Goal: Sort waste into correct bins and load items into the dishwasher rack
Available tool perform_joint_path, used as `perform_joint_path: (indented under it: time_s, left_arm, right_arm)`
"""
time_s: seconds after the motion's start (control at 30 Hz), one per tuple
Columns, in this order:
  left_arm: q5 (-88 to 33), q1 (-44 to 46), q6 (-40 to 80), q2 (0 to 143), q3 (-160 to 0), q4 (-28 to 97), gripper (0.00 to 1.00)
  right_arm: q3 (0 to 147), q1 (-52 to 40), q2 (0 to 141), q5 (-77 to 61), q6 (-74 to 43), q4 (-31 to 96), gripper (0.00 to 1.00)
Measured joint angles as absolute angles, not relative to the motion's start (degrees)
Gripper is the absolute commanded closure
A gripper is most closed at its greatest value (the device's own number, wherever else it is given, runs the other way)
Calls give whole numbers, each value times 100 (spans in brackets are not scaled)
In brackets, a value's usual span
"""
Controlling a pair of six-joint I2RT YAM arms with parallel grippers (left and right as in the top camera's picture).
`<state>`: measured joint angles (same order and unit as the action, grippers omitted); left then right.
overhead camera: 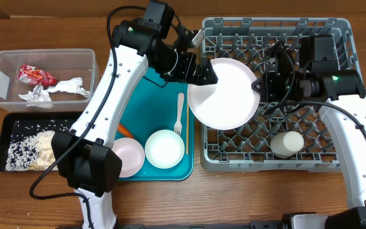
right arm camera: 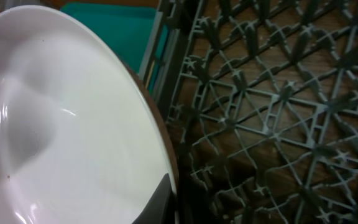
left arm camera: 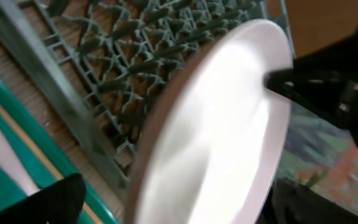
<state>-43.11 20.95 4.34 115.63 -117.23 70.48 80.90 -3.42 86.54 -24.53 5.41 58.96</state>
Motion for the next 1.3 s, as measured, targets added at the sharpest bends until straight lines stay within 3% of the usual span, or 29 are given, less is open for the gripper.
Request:
perform_joint_path:
  time_s: [0.3, 0.6, 1.0, 1.3]
  left_arm:
    - [-4554, 1778, 569, 11563, -11900, 6847, 0]
    - [-3758, 1376, 808, 11563, -11900, 6875, 0]
    - [-3463, 1389, 891, 11563, -11900, 6875, 0]
    - [-3459, 1389, 893, 11563, -11900, 6873, 0]
  right_arm:
    - [8090, -340, 8654, -897, -257, 5625, 96]
    - [8311, -338, 8659, 1581, -1026, 5459, 96]
    - [9000, -338, 8676, 4289, -768, 5100, 96]
    - [8997, -336, 8984, 5157, -851, 5297, 96]
